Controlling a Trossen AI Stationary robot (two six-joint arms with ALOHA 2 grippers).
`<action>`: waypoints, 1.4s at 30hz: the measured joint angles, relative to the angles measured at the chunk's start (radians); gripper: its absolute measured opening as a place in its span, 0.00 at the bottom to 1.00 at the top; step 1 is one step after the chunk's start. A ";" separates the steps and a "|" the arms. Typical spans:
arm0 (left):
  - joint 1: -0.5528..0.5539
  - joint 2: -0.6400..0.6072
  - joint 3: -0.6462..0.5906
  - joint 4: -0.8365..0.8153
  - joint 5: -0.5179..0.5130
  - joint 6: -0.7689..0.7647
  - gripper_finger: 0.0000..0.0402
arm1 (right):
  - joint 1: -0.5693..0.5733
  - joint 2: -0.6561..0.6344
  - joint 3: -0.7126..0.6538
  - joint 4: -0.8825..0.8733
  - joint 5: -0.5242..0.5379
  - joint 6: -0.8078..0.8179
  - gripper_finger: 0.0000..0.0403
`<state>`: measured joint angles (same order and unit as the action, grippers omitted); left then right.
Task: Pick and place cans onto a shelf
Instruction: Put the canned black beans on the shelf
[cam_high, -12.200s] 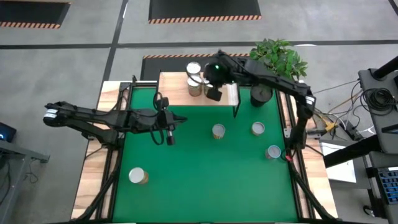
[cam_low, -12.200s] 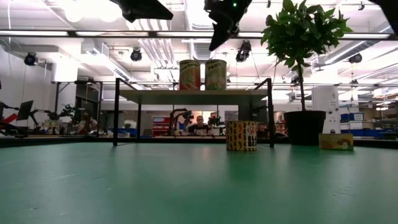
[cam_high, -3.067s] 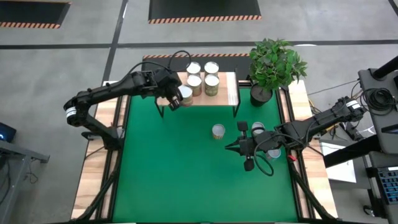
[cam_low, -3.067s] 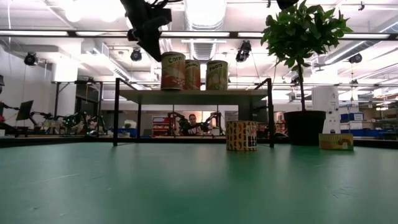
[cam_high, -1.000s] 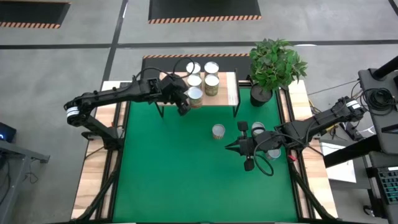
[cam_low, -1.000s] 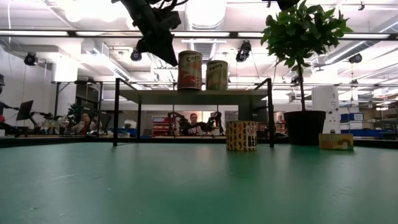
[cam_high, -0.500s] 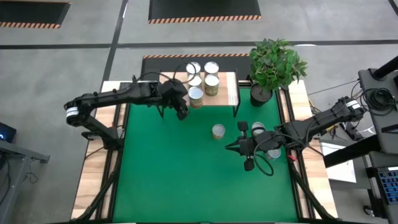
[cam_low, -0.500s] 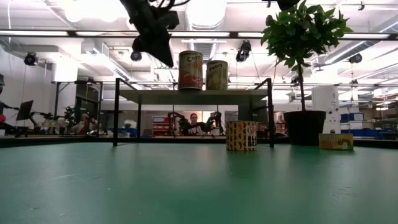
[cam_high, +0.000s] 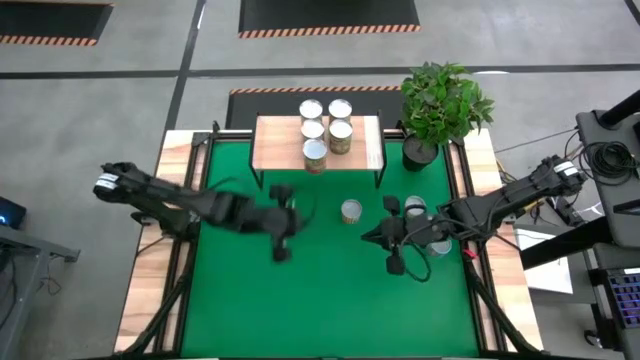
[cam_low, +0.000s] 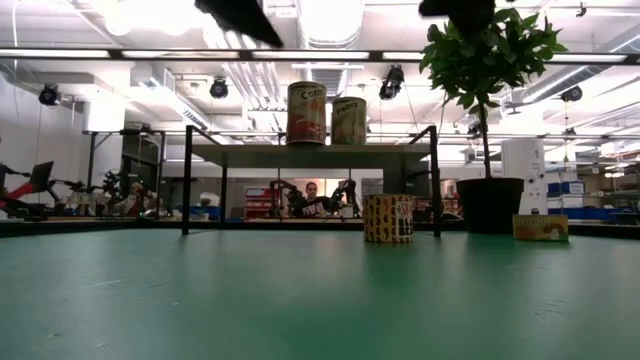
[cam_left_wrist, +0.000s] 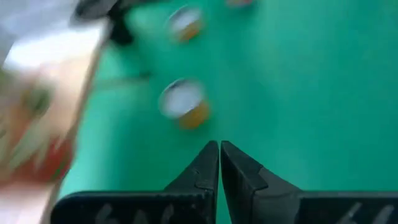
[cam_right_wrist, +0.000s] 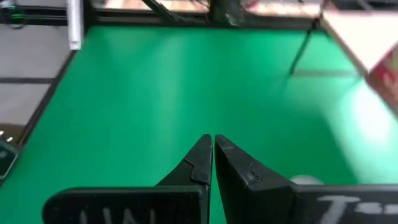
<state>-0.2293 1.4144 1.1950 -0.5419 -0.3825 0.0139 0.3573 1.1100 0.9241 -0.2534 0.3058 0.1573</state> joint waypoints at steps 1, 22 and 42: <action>-0.039 -0.011 -0.018 0.043 0.000 0.039 0.00 | 0.000 0.013 0.000 -0.004 0.013 0.038 0.02; -0.213 -0.204 -0.205 0.293 -0.029 0.135 0.00 | -0.119 0.199 -0.226 0.121 0.102 0.186 0.05; -0.213 -0.203 -0.222 0.282 -0.203 0.107 0.00 | -0.199 0.410 -0.299 0.345 0.247 0.264 0.78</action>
<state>-0.4419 1.2114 0.9726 -0.2601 -0.5854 0.1211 0.1585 1.5205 0.6254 0.0919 0.5526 0.4217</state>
